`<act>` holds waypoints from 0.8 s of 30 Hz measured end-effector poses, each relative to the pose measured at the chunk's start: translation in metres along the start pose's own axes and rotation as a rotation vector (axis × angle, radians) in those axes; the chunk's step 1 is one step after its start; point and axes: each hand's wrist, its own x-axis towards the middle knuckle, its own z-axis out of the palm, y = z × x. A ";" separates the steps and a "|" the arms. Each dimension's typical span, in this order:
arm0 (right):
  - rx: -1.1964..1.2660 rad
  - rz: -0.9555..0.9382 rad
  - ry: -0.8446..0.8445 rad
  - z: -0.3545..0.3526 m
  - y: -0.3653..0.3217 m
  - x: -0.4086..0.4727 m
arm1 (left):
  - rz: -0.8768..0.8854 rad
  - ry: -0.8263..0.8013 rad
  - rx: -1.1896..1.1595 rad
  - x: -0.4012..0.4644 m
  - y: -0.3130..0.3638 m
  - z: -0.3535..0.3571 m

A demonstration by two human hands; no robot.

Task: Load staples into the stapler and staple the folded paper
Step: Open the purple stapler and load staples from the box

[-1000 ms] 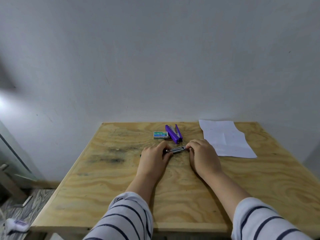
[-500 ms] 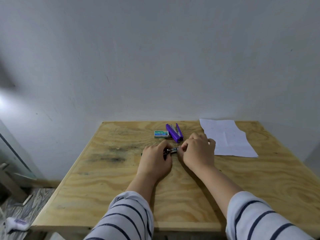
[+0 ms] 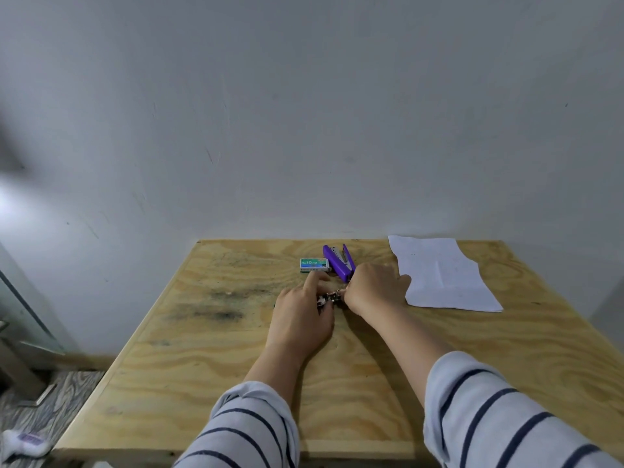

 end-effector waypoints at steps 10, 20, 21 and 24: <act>0.192 -0.126 -0.168 -0.004 0.019 0.004 | 0.009 0.004 0.098 0.001 -0.002 0.000; 0.180 0.061 -0.054 0.004 0.040 0.022 | 0.043 0.001 0.164 -0.002 0.006 -0.003; 0.165 0.055 -0.060 0.006 0.040 0.023 | 0.036 0.006 0.175 -0.003 0.006 -0.003; 0.117 0.052 -0.049 0.009 0.041 0.021 | 0.031 0.024 0.193 -0.003 0.007 -0.003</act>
